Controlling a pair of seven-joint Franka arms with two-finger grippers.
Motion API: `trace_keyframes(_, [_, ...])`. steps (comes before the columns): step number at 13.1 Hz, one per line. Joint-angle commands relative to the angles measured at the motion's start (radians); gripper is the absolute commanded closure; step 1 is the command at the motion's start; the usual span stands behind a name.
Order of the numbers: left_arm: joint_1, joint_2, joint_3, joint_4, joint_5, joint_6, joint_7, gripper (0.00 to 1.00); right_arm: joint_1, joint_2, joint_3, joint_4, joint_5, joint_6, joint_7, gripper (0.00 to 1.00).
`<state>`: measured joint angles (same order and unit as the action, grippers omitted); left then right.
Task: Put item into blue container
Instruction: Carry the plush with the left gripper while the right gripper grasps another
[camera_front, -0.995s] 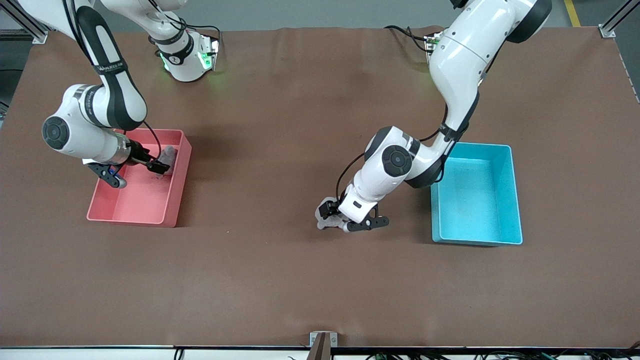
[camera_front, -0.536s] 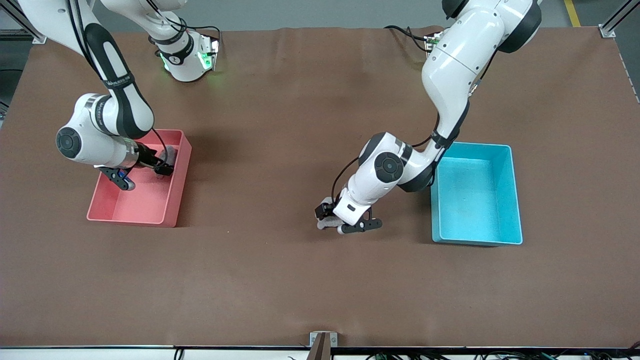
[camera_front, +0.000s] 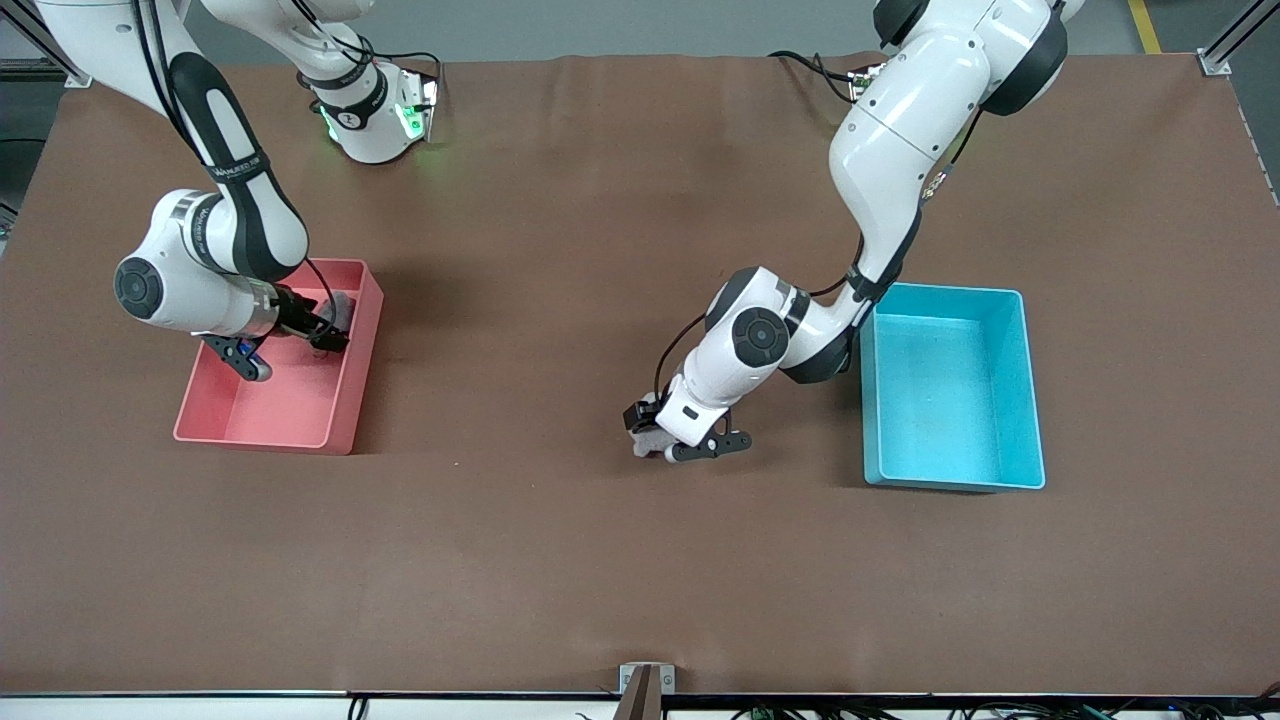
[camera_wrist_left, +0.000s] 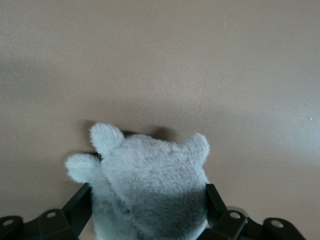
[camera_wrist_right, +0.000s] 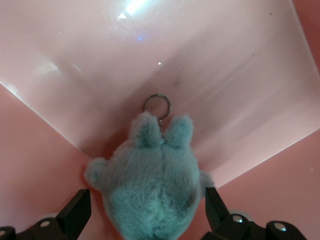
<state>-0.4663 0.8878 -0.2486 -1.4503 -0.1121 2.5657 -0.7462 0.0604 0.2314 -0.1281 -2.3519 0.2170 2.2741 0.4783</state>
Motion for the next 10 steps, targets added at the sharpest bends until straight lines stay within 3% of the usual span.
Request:
trace_keyframes(1, [-0.009,0.016,0.008,0.022,0.008,0.007,-0.016,0.27,-0.039,0.014,0.015,-0.017,0.028,0.015,-0.017,0.0])
trace_keyframes(3, [-0.009,0.014,0.008,0.022,0.012,0.007,-0.006,0.47,-0.042,0.02,0.013,-0.017,0.091,0.012,-0.017,0.0])
trace_keyframes(5, [-0.008,0.003,0.008,0.022,0.023,0.007,-0.001,0.67,-0.04,0.028,0.013,-0.017,0.1,0.01,-0.017,0.0])
trace_keyframes(7, [0.003,-0.022,0.009,0.022,0.023,0.002,-0.001,0.73,-0.042,0.031,0.013,-0.017,0.101,0.007,-0.018,0.01])
trace_keyframes(10, [0.035,-0.111,0.009,0.016,0.023,-0.138,-0.001,0.73,-0.054,0.031,0.013,-0.014,0.101,-0.01,-0.058,0.22])
